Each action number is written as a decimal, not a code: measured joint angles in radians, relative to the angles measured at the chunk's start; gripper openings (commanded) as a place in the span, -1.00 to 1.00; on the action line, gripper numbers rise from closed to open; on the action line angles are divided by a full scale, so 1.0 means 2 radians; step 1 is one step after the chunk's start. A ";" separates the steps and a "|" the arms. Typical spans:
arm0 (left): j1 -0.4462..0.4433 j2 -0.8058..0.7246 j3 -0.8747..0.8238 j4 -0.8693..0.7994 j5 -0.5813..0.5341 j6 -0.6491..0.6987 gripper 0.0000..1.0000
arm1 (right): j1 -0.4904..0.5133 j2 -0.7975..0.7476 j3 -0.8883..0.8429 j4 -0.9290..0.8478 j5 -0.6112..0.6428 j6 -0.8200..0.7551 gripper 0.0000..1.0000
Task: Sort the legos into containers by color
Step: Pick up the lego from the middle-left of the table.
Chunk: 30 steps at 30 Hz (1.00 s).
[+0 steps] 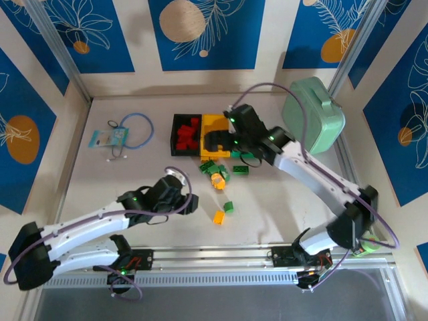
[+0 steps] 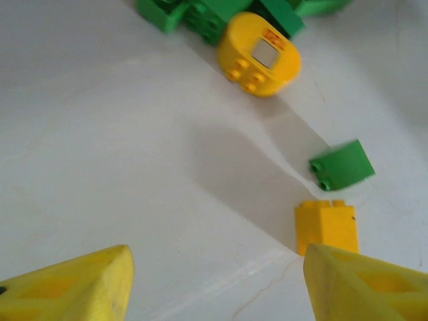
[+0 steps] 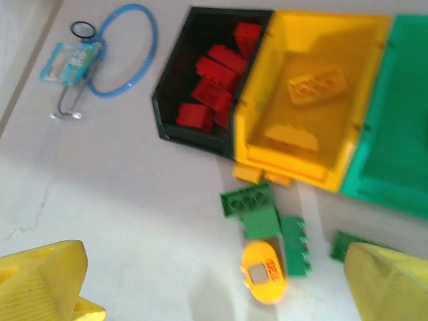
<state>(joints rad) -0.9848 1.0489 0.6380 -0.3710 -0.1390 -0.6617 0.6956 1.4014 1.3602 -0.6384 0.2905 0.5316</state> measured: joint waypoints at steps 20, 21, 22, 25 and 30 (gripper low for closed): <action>-0.124 0.196 0.061 0.044 -0.042 -0.060 0.36 | -0.028 -0.240 -0.250 -0.005 0.012 0.077 0.99; -0.124 0.202 0.066 0.042 -0.042 -0.060 0.36 | -0.028 -0.246 -0.254 -0.006 0.013 0.079 0.99; -0.124 0.208 0.071 0.039 -0.042 -0.061 0.36 | -0.030 -0.251 -0.257 -0.007 0.012 0.079 0.99; -0.124 0.230 0.090 0.030 -0.042 -0.062 0.35 | -0.035 -0.259 -0.266 -0.006 0.012 0.079 0.99; -0.124 0.257 0.117 0.019 -0.046 -0.064 0.35 | -0.044 -0.254 -0.274 -0.004 0.010 0.079 0.99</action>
<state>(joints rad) -1.2327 1.5635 0.8711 -0.3321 -0.2306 -0.7887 0.6079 0.8936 0.8131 -0.6468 0.3103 0.6895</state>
